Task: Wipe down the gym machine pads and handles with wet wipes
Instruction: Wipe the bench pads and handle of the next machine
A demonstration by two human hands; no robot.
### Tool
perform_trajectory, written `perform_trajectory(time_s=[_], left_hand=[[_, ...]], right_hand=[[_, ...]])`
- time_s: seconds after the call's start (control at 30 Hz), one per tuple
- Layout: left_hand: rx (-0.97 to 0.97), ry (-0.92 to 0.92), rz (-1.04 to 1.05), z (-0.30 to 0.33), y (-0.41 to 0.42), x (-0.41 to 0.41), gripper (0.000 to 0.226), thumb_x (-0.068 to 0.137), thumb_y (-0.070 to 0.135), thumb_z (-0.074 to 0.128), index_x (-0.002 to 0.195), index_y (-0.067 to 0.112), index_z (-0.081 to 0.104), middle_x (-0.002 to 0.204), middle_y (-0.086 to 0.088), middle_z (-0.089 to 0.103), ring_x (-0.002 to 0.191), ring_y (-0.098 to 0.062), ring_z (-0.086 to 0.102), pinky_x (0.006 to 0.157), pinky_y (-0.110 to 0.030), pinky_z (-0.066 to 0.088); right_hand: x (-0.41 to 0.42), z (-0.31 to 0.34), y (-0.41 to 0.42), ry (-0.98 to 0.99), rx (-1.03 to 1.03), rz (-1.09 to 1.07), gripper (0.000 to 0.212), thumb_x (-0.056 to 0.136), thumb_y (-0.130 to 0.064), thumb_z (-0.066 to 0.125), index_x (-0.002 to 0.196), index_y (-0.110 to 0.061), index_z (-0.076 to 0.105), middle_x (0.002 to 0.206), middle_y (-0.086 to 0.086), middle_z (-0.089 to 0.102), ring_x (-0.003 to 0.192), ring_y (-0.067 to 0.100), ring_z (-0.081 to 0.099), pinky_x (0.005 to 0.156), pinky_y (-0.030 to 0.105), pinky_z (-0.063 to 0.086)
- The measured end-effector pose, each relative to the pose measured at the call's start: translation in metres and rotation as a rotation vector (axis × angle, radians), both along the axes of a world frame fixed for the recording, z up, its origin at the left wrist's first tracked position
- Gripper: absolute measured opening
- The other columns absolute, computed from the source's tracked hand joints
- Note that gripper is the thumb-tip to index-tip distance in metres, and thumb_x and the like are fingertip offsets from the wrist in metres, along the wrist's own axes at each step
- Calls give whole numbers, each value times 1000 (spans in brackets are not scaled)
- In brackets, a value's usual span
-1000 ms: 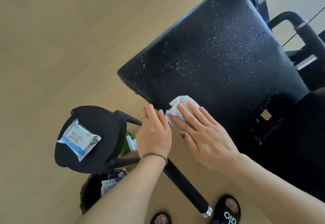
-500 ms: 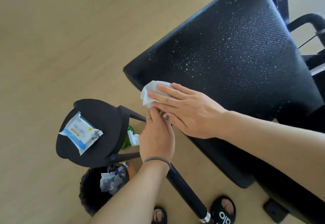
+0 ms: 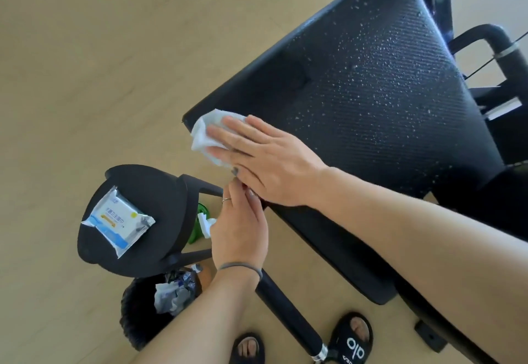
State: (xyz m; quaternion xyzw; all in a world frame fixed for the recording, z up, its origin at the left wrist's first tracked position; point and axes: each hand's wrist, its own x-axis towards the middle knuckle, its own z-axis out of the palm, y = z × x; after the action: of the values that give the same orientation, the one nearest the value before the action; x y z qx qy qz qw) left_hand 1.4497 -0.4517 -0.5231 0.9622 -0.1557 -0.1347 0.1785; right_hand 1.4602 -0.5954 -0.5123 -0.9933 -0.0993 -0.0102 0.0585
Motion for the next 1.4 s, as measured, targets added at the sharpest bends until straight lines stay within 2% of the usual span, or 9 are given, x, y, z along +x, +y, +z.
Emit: perform_trajectory(time_s=[0.17,0.37,0.6,0.73,0.83,0.93,1.03,1.27,1.4], left_hand=[[-30,-22,15,2,-1,-2,31,106,33,26,128,21,44,115,4,62,66,-12,43,52,-11,18],[-64,-48,30,-1,-3,-3,27,105,29,33,121,13,48,113,-5,62,85,-32,65,51,-22,19],[-52,-160,-23,-4,-3,-3,25,103,27,30,104,10,48,86,-4,58,55,-15,44,48,-13,16],[-43,-77,33,-3,-6,-2,28,103,33,29,107,11,46,103,-5,58,72,-35,60,57,-32,34],[-72,-113,1,-4,-5,-5,31,103,34,26,110,11,46,105,-6,59,73,-35,61,59,-34,35],[-65,-153,-41,-7,-3,-4,24,103,30,27,106,13,43,95,-4,56,63,-27,57,50,-25,31],[-52,-155,-37,-12,-1,-1,16,104,27,30,102,15,41,91,-2,53,61,-24,55,47,-22,27],[-161,-130,-130,1,0,-2,18,101,27,39,87,17,44,78,2,52,66,-24,51,68,-43,46],[-208,-145,-531,24,-29,7,22,99,30,44,80,19,43,67,6,45,56,-16,42,61,-37,41]], right_hand=[[8,-3,-42,-43,201,-758,59,107,-36,12,163,-17,8,171,3,4,157,23,-2,127,45,7],[-60,-17,10,28,22,-202,59,107,-36,23,161,-10,19,169,10,12,157,27,6,128,43,11],[-53,-17,-38,22,177,-994,69,104,-43,12,160,-3,9,169,18,5,157,29,1,128,43,4],[-75,-19,36,55,113,-518,64,108,-39,21,160,-2,16,168,20,7,157,33,4,127,46,11],[-95,-28,-3,75,37,-297,63,104,-35,34,160,-9,23,169,13,12,157,28,7,128,43,12],[-95,-32,-62,65,109,-695,64,101,-33,38,160,-11,22,169,12,14,157,26,6,127,43,13],[-84,-29,-63,95,300,-1115,68,105,-44,15,162,-9,1,171,7,-6,156,20,-12,128,41,3],[-143,-31,91,150,342,-973,61,110,-43,15,161,-10,15,170,6,-1,157,21,-6,125,41,8],[-143,-46,31,185,407,-1317,65,106,-46,7,161,-11,5,170,6,-7,156,17,-14,127,36,-2]])
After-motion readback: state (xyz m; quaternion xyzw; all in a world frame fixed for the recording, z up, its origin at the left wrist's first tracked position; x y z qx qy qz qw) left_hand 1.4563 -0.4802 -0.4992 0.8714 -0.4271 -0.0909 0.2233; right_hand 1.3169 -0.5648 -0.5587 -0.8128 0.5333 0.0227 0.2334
